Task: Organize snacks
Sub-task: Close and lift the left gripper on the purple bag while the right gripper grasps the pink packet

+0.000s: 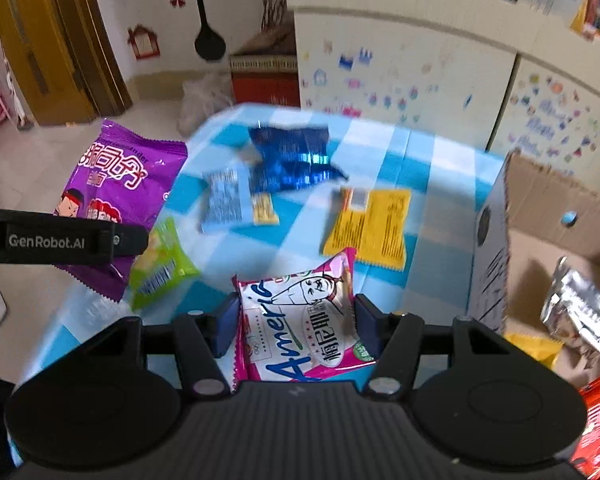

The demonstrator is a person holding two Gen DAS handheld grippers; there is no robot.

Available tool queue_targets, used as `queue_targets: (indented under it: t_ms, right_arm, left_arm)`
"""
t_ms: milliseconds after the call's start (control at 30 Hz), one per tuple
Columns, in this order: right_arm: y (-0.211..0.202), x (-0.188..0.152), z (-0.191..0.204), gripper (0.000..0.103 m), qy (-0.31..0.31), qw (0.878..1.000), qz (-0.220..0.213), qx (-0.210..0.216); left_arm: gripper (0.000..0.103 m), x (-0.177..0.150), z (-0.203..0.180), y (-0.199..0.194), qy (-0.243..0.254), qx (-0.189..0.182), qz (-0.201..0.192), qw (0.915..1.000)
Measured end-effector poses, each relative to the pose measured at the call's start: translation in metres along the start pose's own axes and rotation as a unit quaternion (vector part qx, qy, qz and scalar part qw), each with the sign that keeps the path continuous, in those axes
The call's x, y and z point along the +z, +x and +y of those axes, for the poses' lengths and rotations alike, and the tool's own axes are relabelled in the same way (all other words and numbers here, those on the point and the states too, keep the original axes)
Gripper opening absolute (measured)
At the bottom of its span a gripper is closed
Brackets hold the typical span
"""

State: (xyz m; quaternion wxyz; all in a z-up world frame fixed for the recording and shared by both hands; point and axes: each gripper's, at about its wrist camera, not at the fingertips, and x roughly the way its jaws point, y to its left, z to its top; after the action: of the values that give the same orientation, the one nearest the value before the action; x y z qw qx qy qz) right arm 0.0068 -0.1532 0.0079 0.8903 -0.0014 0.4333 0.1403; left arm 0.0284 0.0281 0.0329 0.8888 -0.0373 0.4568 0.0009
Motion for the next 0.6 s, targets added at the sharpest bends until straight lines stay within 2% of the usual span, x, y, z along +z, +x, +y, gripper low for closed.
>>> queue_targets:
  t_ms: [400,600]
  right_arm:
    - [-0.075,0.008,-0.013,0.061,0.018,0.997,-0.079,0.009]
    - [-0.103,0.005,-0.024,0.061,0.034,0.993,-0.108,0.012]
  left_arm:
    - [0.076,0.014,0.001,-0.046,-0.017,-0.031,-0.048,0.9982]
    - [0.076,0.012,-0.009,-0.057,0.0,-0.038,-0.062,0.9973]
